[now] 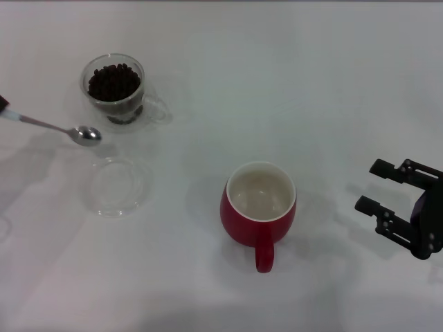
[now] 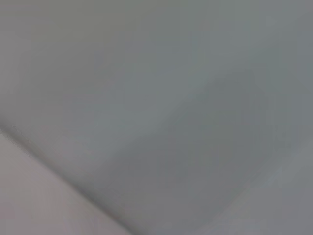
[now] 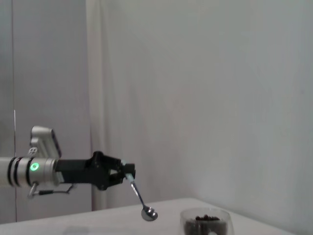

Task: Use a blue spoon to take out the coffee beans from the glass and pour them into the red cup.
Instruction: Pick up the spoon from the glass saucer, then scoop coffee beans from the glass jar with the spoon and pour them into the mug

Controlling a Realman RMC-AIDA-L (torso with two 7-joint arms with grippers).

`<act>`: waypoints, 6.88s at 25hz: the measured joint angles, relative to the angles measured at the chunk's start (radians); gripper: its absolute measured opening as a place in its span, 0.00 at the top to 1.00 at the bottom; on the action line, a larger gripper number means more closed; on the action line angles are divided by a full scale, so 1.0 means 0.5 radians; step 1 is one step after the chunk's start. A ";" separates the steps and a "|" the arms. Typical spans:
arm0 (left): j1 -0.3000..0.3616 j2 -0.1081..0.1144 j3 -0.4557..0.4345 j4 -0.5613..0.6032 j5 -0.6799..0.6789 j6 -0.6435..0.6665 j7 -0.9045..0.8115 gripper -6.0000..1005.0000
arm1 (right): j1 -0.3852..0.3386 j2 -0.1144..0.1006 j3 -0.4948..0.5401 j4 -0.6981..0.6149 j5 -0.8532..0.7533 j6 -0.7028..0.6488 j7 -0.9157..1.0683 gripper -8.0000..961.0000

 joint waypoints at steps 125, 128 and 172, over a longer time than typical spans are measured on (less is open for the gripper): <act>-0.644 0.128 0.003 0.151 0.528 -0.349 -1.148 0.87 | 0.167 0.108 0.052 -0.009 0.321 -0.058 -0.174 0.41; -0.679 0.123 0.003 0.193 0.573 -0.339 -1.154 0.87 | 0.168 0.115 0.052 -0.009 0.342 -0.038 -0.187 0.41; -1.166 -0.001 0.003 0.174 1.230 -0.238 -0.530 0.87 | 0.091 0.148 0.052 -0.034 0.381 -0.010 -0.194 0.42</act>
